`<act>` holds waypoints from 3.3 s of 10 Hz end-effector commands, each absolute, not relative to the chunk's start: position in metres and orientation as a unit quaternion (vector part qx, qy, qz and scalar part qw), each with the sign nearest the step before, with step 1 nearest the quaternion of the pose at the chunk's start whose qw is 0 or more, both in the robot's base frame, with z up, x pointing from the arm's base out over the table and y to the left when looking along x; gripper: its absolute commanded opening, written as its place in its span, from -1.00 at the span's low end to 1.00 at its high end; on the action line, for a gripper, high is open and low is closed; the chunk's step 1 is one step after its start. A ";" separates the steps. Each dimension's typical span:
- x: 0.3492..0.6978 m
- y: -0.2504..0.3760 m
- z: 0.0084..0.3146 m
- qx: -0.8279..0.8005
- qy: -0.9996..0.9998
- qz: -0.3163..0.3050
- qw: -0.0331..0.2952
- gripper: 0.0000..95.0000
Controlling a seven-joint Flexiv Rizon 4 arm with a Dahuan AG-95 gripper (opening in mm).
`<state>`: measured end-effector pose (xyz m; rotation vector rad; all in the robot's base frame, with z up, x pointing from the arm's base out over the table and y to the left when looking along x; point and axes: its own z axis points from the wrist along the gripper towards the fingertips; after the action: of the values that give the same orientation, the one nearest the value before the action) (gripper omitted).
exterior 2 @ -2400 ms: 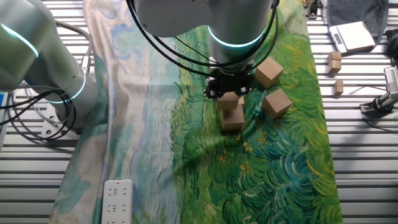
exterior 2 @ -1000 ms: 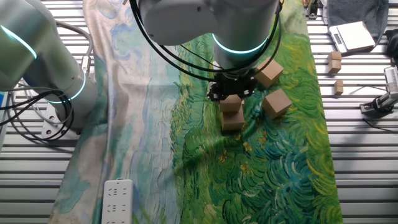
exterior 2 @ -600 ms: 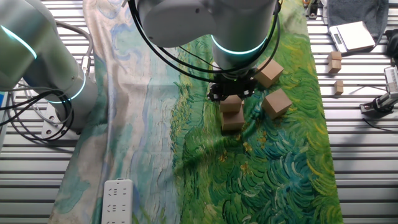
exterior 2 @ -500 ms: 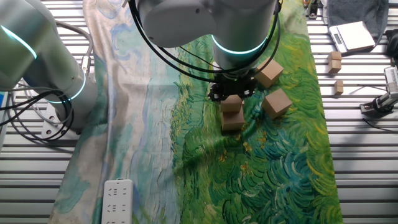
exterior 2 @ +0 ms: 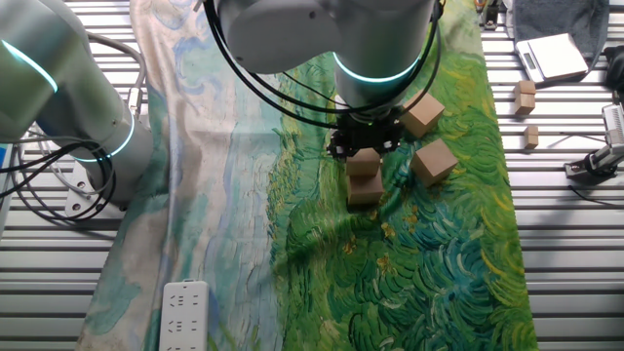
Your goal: Stack the blocks into a pyramid shape
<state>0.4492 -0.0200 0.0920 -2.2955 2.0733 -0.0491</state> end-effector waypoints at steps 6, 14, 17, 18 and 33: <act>0.448 -0.020 0.097 -0.743 0.668 -0.005 0.028 0.60; 0.435 0.035 0.152 -0.650 0.759 0.023 -0.012 -1.00; 0.416 0.076 0.155 -0.618 0.786 0.013 -0.020 -1.00; 0.416 0.086 0.154 -0.611 0.791 0.011 -0.020 -1.00; 0.415 0.095 0.150 -0.503 0.864 -0.003 -0.031 -1.00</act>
<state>0.4157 0.0957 0.1498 -1.6462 2.7506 -0.0034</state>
